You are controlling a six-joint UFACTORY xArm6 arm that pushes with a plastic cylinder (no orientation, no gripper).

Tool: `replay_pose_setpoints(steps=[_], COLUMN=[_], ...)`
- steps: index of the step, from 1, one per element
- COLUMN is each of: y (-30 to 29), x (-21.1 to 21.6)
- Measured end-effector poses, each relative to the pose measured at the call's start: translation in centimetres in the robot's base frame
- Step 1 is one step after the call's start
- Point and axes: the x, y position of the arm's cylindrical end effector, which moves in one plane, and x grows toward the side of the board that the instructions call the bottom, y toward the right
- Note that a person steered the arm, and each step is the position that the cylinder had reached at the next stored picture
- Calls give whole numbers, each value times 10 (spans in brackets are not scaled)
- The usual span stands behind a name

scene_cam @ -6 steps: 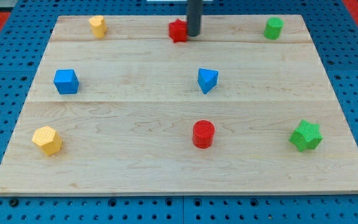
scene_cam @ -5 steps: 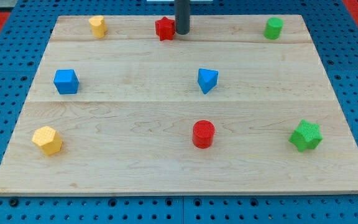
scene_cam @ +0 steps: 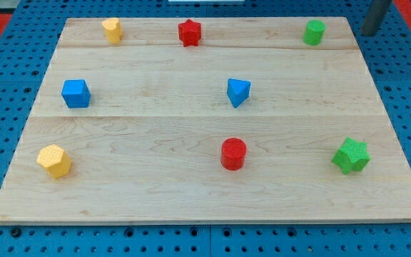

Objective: Place the arm at the right side of the green circle

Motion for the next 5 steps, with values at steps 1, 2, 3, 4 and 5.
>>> replay_pose_setpoints(steps=[1, 2, 3, 4, 5], y=[-53, -75, -19, 4, -45], x=[-1, -6, -2, -2, 0])
